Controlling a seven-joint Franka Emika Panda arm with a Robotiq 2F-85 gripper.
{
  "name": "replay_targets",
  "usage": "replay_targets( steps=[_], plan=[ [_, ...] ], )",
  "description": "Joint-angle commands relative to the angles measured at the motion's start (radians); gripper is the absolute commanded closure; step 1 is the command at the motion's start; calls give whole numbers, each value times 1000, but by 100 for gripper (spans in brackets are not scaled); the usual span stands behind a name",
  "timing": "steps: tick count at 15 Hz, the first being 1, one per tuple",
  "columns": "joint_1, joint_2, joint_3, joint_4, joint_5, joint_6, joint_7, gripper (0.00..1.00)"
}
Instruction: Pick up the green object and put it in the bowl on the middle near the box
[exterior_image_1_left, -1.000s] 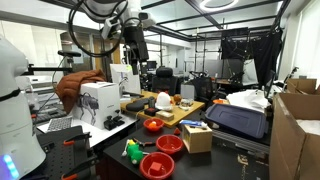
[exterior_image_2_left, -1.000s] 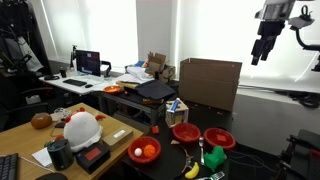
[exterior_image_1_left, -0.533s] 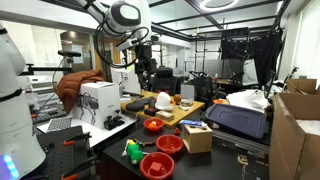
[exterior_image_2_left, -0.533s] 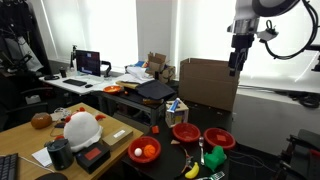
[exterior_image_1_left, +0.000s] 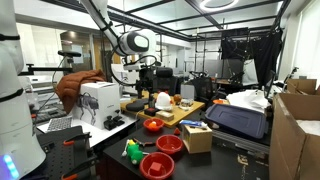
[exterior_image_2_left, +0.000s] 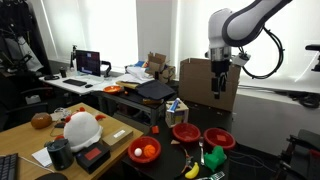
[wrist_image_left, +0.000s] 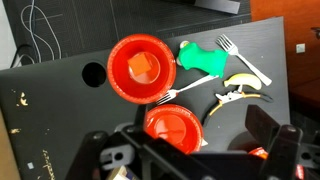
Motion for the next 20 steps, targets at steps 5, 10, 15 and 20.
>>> replay_targets(
  steps=[5, 10, 15, 20],
  plan=[
    [31, 206, 14, 144, 24, -13, 20, 0],
    [28, 297, 15, 162, 18, 5, -18, 0],
    [1, 374, 47, 166, 62, 3, -148, 0],
    [-13, 453, 63, 204, 28, -33, -325, 0]
  ],
)
